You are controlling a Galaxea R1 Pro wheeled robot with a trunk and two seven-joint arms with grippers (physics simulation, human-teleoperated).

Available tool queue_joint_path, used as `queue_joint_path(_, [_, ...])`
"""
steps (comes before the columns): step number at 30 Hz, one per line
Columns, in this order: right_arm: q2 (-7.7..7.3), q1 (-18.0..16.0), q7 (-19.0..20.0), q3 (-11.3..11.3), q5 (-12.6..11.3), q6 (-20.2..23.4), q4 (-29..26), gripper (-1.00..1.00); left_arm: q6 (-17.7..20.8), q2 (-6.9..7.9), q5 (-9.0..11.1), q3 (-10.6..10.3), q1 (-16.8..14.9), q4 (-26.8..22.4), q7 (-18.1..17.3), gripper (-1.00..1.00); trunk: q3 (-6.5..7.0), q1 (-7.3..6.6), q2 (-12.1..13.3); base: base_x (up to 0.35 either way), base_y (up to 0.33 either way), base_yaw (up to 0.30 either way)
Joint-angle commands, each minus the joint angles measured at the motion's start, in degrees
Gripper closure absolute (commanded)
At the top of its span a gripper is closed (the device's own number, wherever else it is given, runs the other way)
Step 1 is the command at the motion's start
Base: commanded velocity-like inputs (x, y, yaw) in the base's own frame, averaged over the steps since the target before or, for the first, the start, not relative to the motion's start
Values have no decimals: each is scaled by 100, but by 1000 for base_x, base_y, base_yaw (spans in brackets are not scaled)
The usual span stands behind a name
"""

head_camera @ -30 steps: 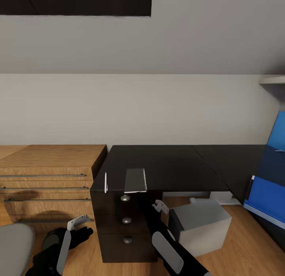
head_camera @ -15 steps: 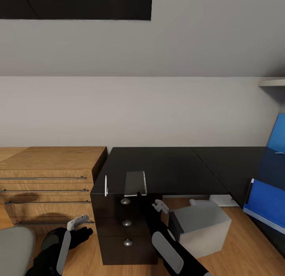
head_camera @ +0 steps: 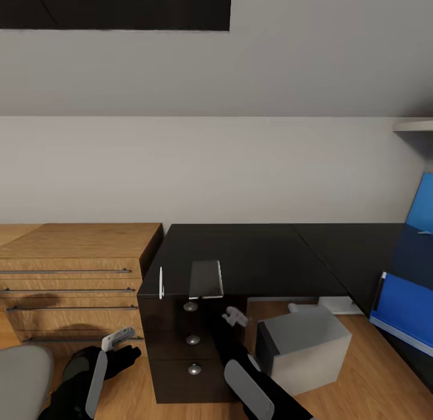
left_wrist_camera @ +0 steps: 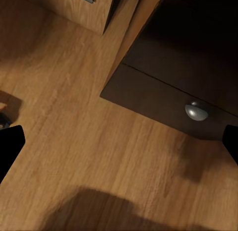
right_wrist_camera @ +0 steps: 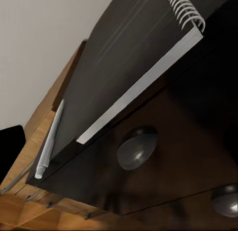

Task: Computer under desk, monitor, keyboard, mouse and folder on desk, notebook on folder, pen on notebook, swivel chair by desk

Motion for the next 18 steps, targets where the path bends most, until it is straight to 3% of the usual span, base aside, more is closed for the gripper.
queue_joint_path(1, [-6, -8, -24, 46, -44, -45, -4, -100, 22, -4, 23, 11, -5, -6, 26, -100, -6, 0, -3, 64, 46, 0])
queue_joint_path(8, [-2, -8, -19, 79, -44, -101, -4, -100, 19, -3, 23, 12, -5, 7, 25, -100, -6, 0, -3, 62, 35, 0])
queue_joint_path(14, [89, -8, -42, 100, -56, -961, 1, -100, 20, -3, 23, 13, -5, 13, 32, -100, -6, 0, -3, 10, 4, 0])
queue_joint_path(18, [124, -8, -52, 108, -64, -1264, 0, -100, 21, -3, 23, 8, -5, 18, 32, -100, -6, 0, -3, 2, 1, 0])
